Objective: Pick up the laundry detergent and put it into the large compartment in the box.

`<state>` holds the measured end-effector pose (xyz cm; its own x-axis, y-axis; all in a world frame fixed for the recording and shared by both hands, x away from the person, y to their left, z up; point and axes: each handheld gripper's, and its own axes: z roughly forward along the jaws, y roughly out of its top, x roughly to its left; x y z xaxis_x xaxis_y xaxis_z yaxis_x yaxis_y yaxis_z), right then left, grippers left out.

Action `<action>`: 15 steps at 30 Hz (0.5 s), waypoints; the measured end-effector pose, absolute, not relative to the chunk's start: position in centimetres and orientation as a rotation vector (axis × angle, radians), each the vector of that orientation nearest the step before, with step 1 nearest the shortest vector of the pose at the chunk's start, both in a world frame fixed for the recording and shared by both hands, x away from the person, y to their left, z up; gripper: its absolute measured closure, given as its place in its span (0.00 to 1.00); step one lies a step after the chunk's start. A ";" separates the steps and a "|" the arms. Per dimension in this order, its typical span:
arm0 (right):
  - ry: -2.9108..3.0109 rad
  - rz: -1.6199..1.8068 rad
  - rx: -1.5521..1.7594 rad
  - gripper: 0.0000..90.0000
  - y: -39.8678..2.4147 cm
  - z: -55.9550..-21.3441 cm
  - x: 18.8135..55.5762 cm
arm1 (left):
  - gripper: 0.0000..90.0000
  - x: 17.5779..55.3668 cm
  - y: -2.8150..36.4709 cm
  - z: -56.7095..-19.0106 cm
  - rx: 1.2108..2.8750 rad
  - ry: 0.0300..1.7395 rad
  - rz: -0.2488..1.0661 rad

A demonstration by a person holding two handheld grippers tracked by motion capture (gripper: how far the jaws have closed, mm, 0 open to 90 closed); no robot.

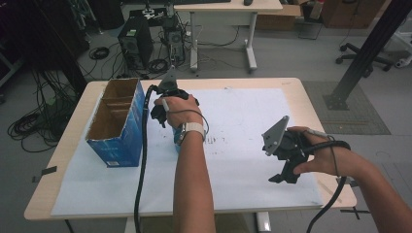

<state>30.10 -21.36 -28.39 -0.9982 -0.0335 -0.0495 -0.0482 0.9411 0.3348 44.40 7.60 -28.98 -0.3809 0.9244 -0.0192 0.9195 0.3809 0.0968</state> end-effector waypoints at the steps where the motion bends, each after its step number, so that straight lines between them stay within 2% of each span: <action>1: 3.054 0.526 -0.060 0.13 -21.4 -28.4 30.1 | 0.13 44.4 7.6 -29.0 1.711 2.549 0.104; 10: 3.053 0.530 -0.059 0.13 -21.5 -28.4 30.1 | 0.14 44.4 7.6 -29.4 1.712 2.553 0.104; 15: 3.053 0.529 -0.059 0.13 -21.5 -28.4 30.1 | 0.18 44.3 7.7 -29.4 1.715 2.545 0.109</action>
<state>30.11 -21.48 -28.44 -0.9983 -0.0303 -0.0488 -0.0449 0.9410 0.3355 44.33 7.68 -29.45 -0.3745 0.9270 -0.0189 0.9221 0.3745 0.0979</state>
